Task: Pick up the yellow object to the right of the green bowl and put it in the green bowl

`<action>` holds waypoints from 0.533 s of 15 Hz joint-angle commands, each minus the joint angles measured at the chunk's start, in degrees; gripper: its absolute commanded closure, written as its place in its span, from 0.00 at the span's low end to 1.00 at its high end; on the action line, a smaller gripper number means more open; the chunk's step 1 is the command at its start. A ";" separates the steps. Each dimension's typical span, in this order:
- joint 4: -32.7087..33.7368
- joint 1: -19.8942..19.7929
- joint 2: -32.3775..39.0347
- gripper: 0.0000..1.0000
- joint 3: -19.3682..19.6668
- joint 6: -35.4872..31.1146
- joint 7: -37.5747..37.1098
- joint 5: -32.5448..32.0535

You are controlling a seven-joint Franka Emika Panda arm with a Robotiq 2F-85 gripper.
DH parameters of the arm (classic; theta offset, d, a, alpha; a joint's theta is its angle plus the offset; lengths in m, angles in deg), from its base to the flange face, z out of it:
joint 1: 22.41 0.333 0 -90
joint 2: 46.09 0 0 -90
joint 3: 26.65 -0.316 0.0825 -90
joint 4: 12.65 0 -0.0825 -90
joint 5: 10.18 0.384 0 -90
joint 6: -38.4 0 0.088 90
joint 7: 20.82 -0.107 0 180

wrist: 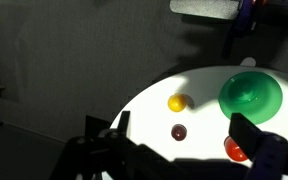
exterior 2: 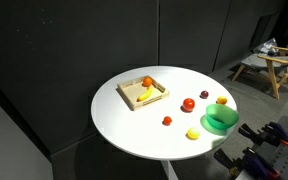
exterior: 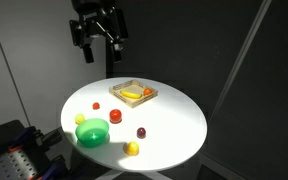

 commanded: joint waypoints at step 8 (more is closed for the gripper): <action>0.31 1.80 0.36 0.00 0.65 0.12 -0.16 0.86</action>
